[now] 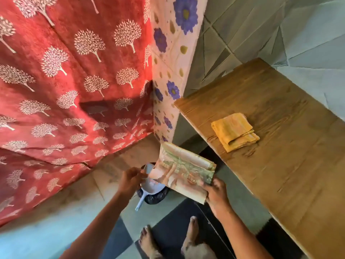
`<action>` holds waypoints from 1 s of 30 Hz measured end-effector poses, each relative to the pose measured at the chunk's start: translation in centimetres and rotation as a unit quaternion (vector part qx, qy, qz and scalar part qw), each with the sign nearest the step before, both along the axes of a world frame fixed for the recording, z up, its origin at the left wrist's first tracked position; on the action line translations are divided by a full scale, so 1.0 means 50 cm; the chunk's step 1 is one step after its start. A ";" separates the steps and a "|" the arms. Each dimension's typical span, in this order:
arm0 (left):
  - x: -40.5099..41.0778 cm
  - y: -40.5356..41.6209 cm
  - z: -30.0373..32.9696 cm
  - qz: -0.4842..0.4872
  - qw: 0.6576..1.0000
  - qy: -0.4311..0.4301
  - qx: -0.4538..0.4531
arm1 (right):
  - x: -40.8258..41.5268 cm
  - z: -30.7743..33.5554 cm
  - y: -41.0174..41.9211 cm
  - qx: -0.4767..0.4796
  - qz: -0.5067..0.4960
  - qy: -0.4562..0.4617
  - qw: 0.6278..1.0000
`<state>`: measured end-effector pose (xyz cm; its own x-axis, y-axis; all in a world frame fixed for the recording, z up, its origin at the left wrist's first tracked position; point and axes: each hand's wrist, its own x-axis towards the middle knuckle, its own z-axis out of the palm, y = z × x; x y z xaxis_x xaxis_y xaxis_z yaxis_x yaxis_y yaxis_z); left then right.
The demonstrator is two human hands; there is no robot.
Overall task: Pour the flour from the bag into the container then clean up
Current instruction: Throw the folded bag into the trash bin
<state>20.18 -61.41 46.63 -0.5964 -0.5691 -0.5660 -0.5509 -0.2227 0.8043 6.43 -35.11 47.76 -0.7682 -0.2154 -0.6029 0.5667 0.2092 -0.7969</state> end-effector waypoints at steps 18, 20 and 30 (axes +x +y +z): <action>0.102 -0.040 -0.871 -0.125 0.950 -0.268 -0.097 | 0.026 -0.731 -0.146 0.279 0.213 0.158 0.923; 0.112 -0.030 -0.963 -0.134 0.940 -0.304 -0.081 | 0.034 -0.806 -0.149 0.317 0.286 0.217 0.878; 0.100 -0.007 -1.141 -0.126 0.947 -0.284 -0.083 | 0.068 -1.025 -0.052 0.405 0.381 0.308 0.772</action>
<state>25.17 -61.76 -10.40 -0.3511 -0.5587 -0.7514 -0.9239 0.0764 0.3749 9.84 -37.72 -3.50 -0.7992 -0.4902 -0.3479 -0.4005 0.8658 -0.3000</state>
